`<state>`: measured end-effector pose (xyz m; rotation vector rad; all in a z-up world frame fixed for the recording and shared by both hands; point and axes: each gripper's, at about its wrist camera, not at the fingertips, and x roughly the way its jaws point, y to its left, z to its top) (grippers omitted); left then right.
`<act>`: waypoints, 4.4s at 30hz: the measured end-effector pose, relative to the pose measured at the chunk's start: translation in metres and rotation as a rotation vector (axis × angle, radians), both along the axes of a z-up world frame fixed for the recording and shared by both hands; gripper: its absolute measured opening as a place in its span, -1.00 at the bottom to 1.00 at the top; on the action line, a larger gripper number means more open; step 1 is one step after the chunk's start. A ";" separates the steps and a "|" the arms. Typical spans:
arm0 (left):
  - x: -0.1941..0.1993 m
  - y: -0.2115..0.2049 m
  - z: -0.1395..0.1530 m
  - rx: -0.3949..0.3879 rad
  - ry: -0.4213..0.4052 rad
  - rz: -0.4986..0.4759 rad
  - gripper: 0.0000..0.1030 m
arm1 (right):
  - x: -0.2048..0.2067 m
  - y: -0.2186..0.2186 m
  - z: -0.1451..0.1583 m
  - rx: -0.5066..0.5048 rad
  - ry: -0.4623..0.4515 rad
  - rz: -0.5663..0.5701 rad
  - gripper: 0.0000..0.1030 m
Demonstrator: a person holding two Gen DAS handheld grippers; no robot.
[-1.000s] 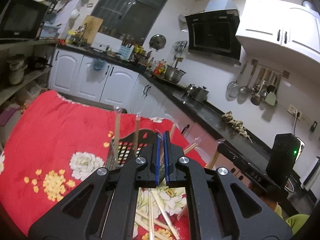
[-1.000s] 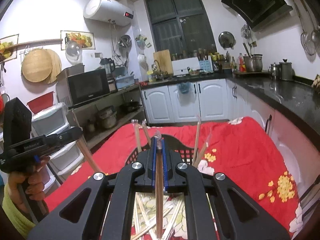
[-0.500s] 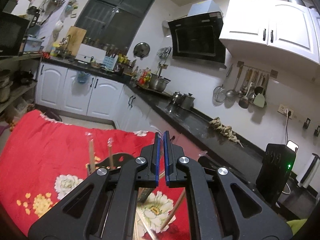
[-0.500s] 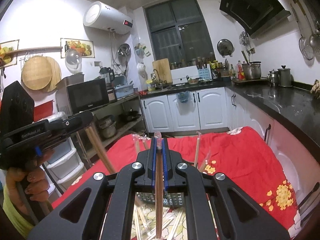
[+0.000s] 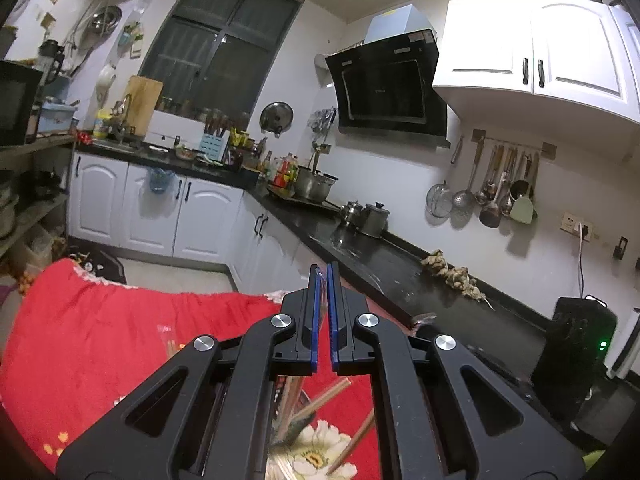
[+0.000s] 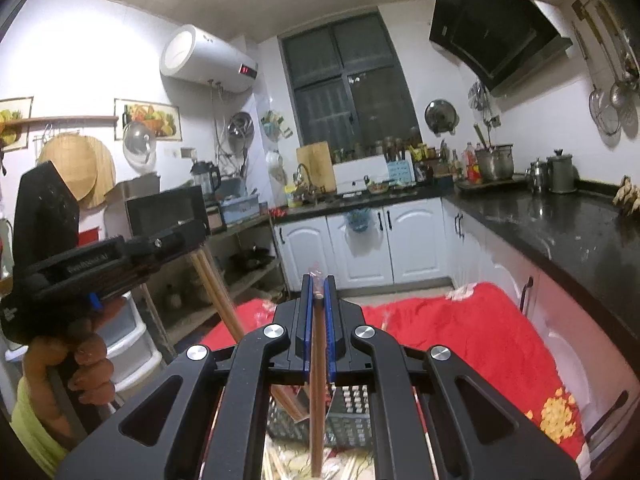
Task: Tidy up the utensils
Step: 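Lift the held chopstick high with the left tool while the right tool raises its chopstick above the caddy, then lower the chopstick into the caddy and open the left tool while the right tool releases its own, then withdraw both open tools from the caddy toward the chopstick pile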
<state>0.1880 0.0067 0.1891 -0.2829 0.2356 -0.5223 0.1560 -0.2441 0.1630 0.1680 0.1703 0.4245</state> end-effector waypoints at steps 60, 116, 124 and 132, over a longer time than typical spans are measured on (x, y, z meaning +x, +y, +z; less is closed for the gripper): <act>0.062 -0.009 -0.098 0.120 0.143 0.111 -0.97 | 0.082 0.012 -0.071 -0.024 -0.043 -0.123 -0.88; -0.026 0.037 -0.142 0.094 0.274 0.204 0.79 | 0.008 -0.001 -0.116 -0.127 0.284 -0.051 0.36; -0.026 0.040 -0.159 0.113 0.324 0.222 0.79 | 0.005 0.014 -0.131 -0.163 0.321 -0.001 0.36; -0.026 0.046 -0.184 0.151 0.393 0.242 0.79 | 0.005 0.039 -0.149 -0.220 0.373 0.066 0.26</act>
